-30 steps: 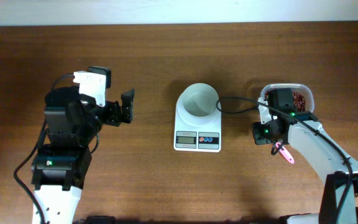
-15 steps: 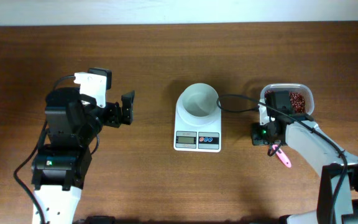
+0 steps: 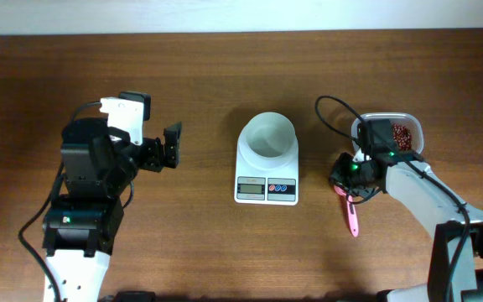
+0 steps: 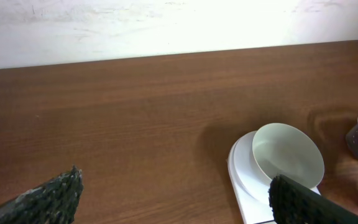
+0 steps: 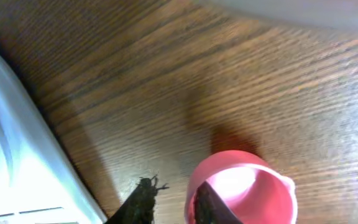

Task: Scoop and weigh 50g on scale
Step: 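Grasp the pink scoop handle with the right gripper and lift it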

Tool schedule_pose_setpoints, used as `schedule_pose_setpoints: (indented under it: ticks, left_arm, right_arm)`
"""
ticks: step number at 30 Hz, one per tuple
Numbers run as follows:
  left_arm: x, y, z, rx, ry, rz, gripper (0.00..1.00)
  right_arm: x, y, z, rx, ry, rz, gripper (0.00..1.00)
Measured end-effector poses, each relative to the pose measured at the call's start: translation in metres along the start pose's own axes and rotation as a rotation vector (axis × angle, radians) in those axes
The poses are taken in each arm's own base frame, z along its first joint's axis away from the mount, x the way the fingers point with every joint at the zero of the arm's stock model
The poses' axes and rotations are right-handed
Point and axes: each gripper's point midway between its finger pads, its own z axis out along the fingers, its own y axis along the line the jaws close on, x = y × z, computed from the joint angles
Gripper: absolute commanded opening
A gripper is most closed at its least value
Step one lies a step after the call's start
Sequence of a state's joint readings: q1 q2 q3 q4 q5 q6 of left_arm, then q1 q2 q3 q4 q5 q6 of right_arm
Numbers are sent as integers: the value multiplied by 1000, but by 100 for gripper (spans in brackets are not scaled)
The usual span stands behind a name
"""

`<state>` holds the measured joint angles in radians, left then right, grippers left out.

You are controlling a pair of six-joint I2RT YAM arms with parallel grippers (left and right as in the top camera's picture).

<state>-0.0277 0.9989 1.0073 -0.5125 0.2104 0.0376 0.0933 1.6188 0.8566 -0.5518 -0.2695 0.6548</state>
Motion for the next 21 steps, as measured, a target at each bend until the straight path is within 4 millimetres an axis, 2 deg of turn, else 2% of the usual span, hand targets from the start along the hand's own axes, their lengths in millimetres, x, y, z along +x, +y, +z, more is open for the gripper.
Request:
schedule_pose_setpoints:
  ticks: [3,6,8,10,13,17,19,21]
  left_arm:
    - [0,0,0,0,0,0,99]
    - [0,0,0,0,0,0,99]
    - [0,0,0,0,0,0,99]
    - [0,0,0,0,0,0,99]
    - [0,0,0,0,0,0,99]
    - [0,0,0,0,0,0,99]
    - [0,0,0,0,0,0,99]
    - [0,0,0,0,0,0,99]
  right_arm:
    - [4,1,-4,8,30,11,35]
    - [10,-4,-11,46,54,32,46]
    - [8,-2,-19,42,37,13,47]
    - [0,9,-35,7,-18,-11,48]
    - [-2,12,-42,-5,-38,-40,56]
    - [-4,11,-49,8,-64,-71,57]
    - [-3,7,-48,45,-72,-103,67]
    - [5,11,-45,77,-70,-217,80]
